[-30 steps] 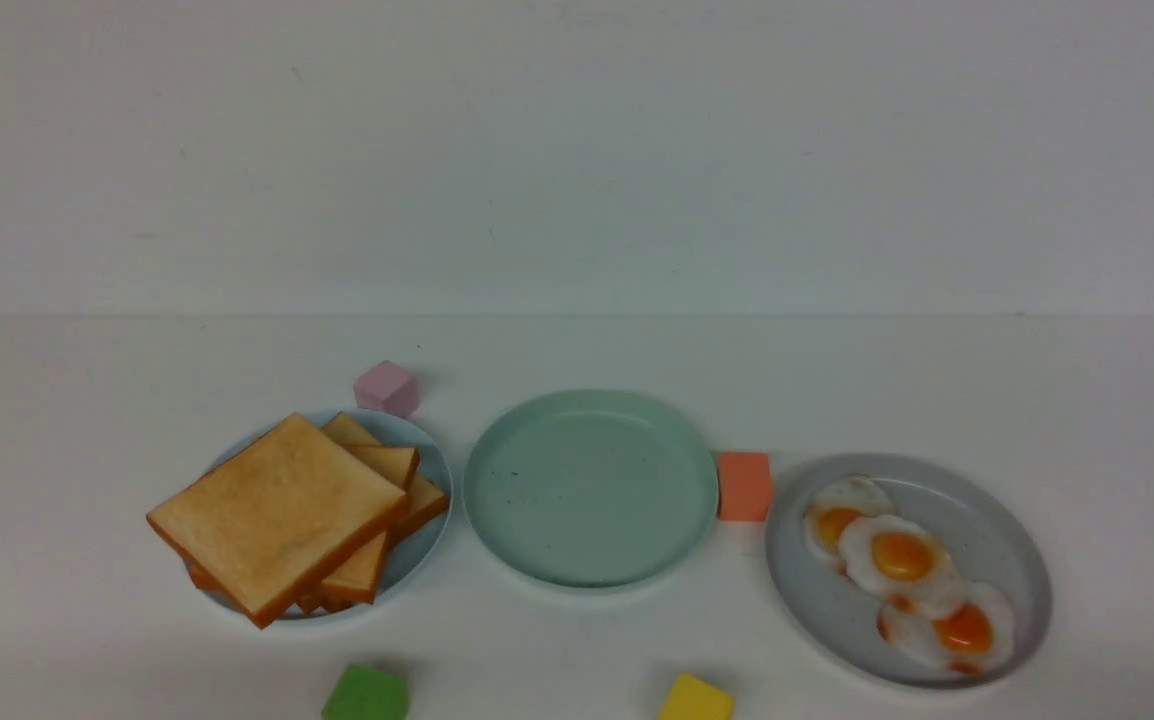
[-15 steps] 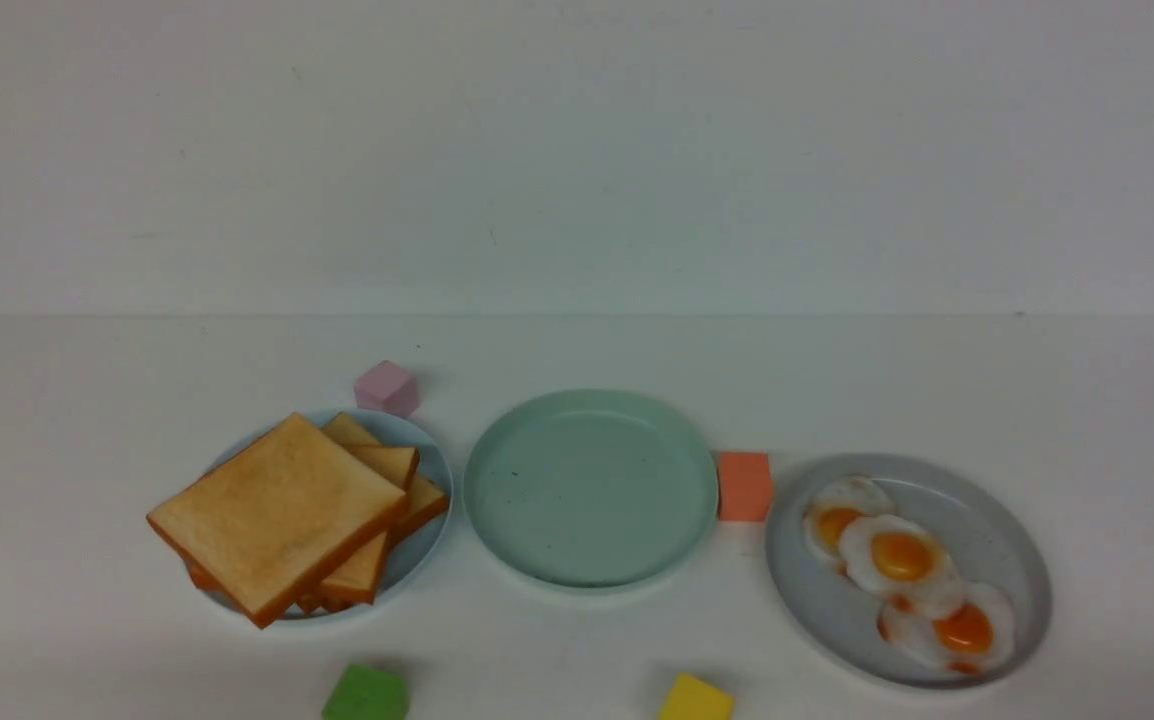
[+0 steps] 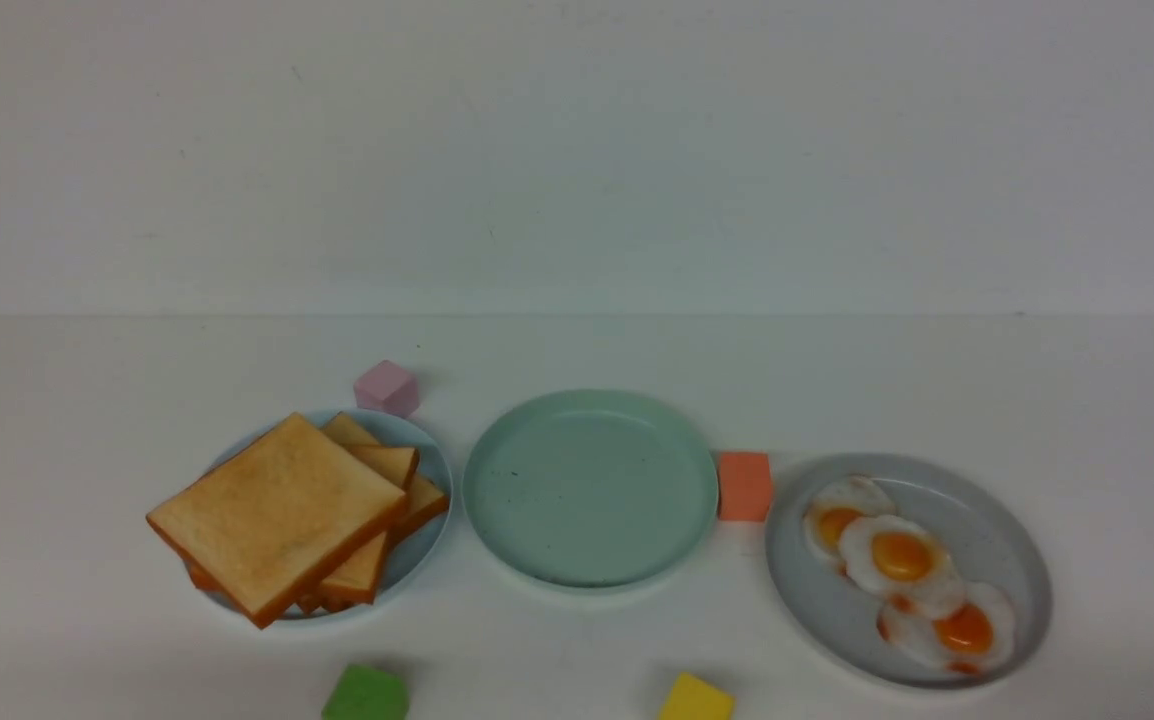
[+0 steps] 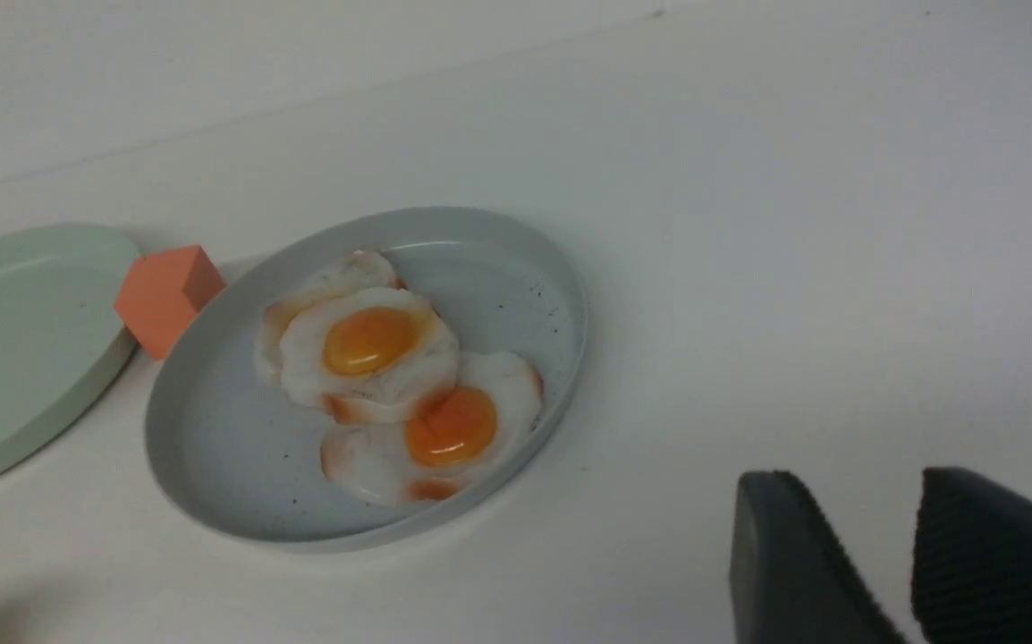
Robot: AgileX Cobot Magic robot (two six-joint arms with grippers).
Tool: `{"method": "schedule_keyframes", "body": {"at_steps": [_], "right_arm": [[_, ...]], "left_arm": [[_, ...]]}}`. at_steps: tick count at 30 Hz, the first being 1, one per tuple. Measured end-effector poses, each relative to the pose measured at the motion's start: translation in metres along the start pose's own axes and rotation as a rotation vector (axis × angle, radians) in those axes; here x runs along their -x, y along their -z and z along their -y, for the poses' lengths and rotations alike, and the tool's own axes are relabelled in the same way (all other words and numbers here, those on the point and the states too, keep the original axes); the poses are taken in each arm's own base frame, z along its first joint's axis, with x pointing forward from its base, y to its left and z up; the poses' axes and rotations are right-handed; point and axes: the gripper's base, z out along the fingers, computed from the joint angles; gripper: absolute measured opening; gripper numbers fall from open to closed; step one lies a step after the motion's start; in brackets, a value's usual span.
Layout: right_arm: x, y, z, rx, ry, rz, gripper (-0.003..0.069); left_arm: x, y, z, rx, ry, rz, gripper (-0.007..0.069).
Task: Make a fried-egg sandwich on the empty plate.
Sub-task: Use the left arm to grab a slice of bread
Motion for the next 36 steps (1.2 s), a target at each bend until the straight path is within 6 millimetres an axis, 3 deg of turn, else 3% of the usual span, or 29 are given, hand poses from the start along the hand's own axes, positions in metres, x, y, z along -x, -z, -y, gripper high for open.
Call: {"method": "schedule_keyframes", "body": {"at_steps": [13, 21, 25, 28, 31, 34, 36], "right_arm": [[0.023, 0.003, -0.005, 0.063, -0.030, 0.268, 0.0242], [0.034, 0.007, -0.007, 0.093, -0.059, 0.394, 0.0242], [0.040, 0.010, -0.008, 0.132, -0.165, 0.464, 0.0242], [0.046, 0.013, -0.009, 0.172, -0.243, 0.538, 0.0242], [0.050, 0.016, -0.009, 0.191, -0.266, 0.577, 0.0242], [0.062, 0.022, -0.012, 0.206, -0.282, 0.599, 0.0242], [0.084, 0.032, -0.017, 0.213, -0.283, 0.607, 0.0242]], "left_arm": [[0.016, 0.001, 0.002, -0.017, -0.046, 0.190, 0.0238], [0.019, 0.002, 0.003, -0.022, -0.052, 0.222, 0.0238], [0.026, 0.004, 0.005, -0.074, 0.117, 0.302, 0.0238], [0.040, 0.009, 0.007, -0.152, 0.331, 0.448, 0.0238], [0.049, 0.015, 0.006, -0.200, 0.418, 0.563, 0.0238], [0.066, 0.026, 0.005, -0.242, 0.503, 0.640, 0.0238], [0.085, 0.039, 0.005, -0.269, 0.537, 0.695, 0.0238]]}}
